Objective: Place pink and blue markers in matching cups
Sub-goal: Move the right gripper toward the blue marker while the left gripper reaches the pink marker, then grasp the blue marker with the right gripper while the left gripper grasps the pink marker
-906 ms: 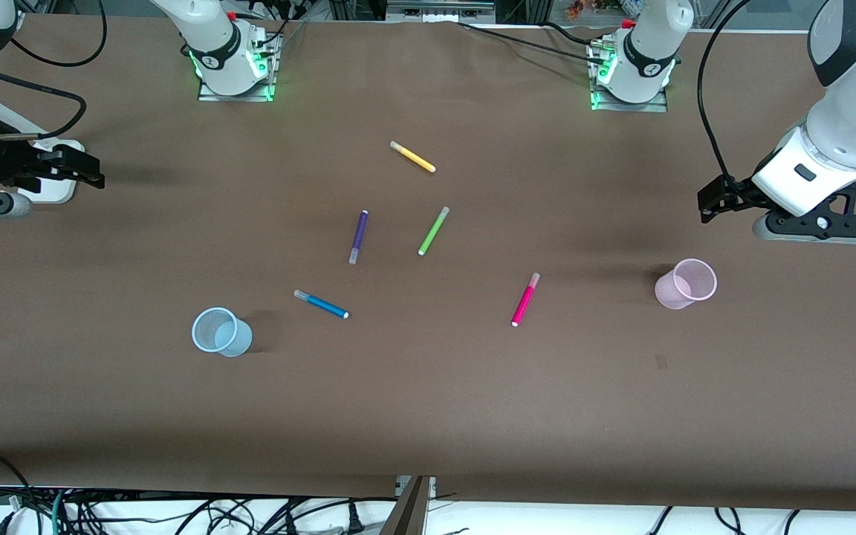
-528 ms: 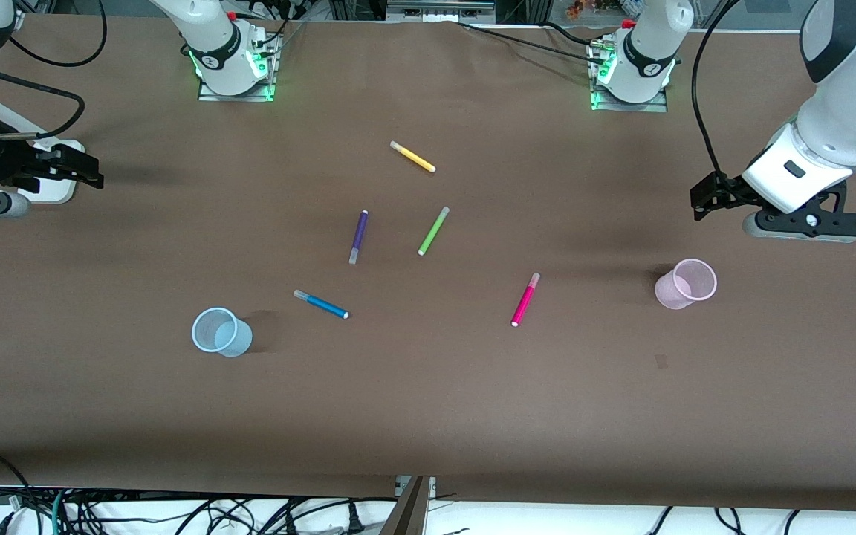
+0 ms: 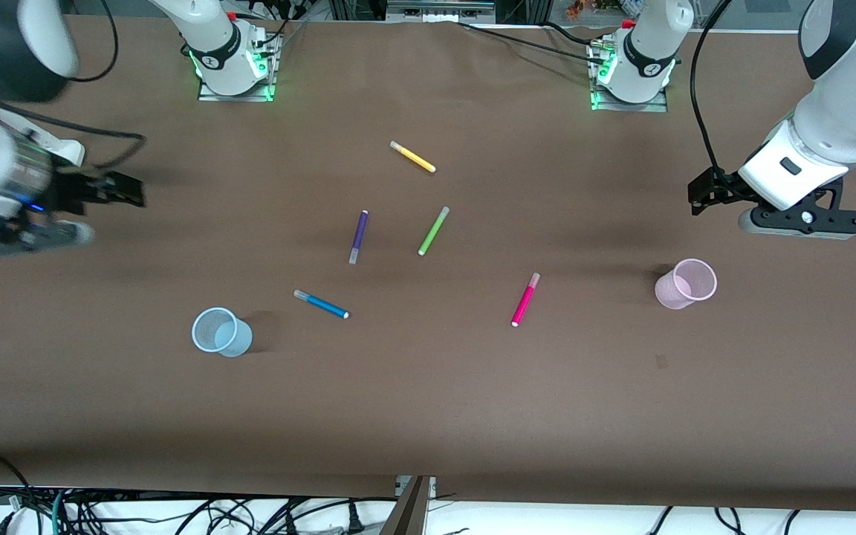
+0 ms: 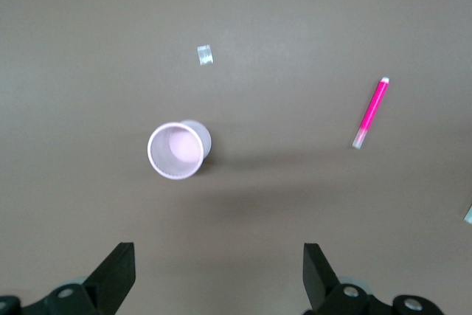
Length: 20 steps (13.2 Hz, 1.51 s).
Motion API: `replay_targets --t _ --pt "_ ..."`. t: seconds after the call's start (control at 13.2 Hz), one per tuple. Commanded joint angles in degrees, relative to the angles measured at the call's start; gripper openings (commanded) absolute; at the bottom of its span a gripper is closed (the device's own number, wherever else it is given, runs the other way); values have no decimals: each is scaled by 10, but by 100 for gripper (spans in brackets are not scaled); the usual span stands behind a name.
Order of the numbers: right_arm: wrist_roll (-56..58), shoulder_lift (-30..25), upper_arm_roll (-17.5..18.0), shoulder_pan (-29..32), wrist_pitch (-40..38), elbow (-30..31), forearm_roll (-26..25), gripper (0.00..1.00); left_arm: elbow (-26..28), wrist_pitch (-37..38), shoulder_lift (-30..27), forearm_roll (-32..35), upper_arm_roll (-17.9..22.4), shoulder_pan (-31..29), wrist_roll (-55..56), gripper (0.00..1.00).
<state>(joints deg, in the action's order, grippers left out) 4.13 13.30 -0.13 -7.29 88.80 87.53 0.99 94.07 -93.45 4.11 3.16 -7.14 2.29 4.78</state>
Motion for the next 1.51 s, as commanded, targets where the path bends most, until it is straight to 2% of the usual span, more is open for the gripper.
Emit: replay_targets --t 0.0,0.15,0.38,0.53,0.68,0.83,0.98,1.06,1.28,1.43 --pt "7 90 0 -53 64 -22 21 100 -16 29 61 -11 -23 15 3 100" --pt "9 134 1 -88 131 -21 17 100 -21 -18 110 -12 -30 27 4 100" --pt "10 187 1 -124 199 -18 14 100 -13 -143 190 -4 -31 75 2 100" --pt "24 223 1 -135 250 -8 8 100 -4 -180 219 -4 -31 100 -7 100" --pt "72 246 1 -135 309 5 8 100 37 -247 237 -4 -35 113 -13 100" --pt "118 269 1 -135 340 7 8 100 100 -339 237 -4 -35 138 -15 100" --pt "158 278 1 -132 368 18 9 100 159 -423 237 8 -35 147 -18 100" --pt "167 278 1 -132 379 31 9 100 178 -460 240 37 -35 143 -21 100" --pt "170 278 1 -133 410 61 9 96 182 -515 275 57 -35 139 -21 100" --pt "187 278 2 -135 420 68 10 84 177 -551 297 62 -35 139 -22 100"
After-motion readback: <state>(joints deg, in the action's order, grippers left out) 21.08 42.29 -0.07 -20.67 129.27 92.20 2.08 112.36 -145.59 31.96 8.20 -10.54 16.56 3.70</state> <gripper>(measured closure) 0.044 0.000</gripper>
